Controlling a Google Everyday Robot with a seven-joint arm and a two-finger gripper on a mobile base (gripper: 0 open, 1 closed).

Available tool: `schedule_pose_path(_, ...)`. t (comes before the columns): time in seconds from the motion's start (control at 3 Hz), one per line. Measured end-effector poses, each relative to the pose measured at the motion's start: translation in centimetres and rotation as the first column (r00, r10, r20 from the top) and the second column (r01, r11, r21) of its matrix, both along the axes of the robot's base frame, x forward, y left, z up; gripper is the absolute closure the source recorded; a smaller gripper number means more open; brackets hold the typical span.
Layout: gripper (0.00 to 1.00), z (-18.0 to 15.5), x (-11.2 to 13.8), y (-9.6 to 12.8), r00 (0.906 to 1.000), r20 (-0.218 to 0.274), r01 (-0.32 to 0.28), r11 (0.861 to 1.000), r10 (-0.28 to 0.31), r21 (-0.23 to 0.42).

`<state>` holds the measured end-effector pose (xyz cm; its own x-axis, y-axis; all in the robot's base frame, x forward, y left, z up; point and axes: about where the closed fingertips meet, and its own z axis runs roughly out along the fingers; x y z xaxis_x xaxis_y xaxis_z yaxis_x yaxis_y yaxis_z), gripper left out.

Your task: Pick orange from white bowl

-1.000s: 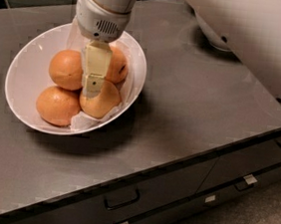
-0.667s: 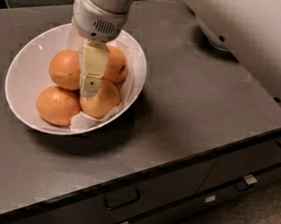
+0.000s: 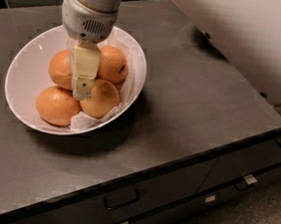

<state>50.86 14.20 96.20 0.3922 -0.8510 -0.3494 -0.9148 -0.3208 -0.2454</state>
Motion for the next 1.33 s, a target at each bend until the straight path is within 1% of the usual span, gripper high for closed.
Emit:
schedule_pose_path(0.33, 0.01, -0.4, 0.0, 0.6, 0.9997, -0.015, -0.018, 1.0, 0.018, -0.01)
schedule_pose_path(0.67, 0.06, -0.9, 0.2, 1.2, 0.9989, -0.029, -0.038, 0.999, 0.038, -0.011)
schedule_pose_path(1.0, 0.09, -1.5, 0.5, 1.8, 0.9975, -0.044, -0.056, 0.998, 0.056, -0.007)
schedule_pose_path(1.33, 0.09, -1.9, 0.5, 2.0, 0.9965, -0.053, -0.065, 0.998, 0.064, -0.007)
